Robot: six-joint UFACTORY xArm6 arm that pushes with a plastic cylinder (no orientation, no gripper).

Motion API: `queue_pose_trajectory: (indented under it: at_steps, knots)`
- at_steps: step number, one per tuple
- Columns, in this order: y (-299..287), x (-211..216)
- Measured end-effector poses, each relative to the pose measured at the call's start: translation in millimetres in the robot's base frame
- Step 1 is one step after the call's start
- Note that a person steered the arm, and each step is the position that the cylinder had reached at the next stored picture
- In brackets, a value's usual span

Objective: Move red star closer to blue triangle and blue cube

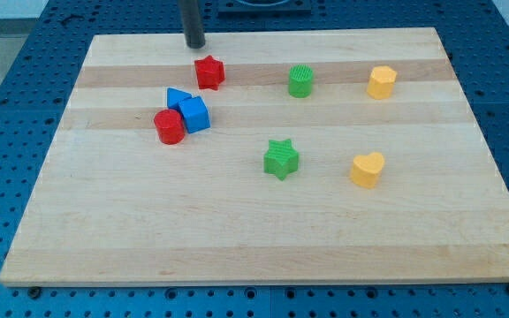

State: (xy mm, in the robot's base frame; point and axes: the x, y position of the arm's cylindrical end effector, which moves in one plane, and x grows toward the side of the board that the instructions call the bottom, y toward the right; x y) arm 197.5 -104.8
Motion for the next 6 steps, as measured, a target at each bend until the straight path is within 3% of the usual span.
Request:
queue_pose_trajectory:
  at_steps: [3, 6]
  knots:
    - [29, 42]
    - [20, 119]
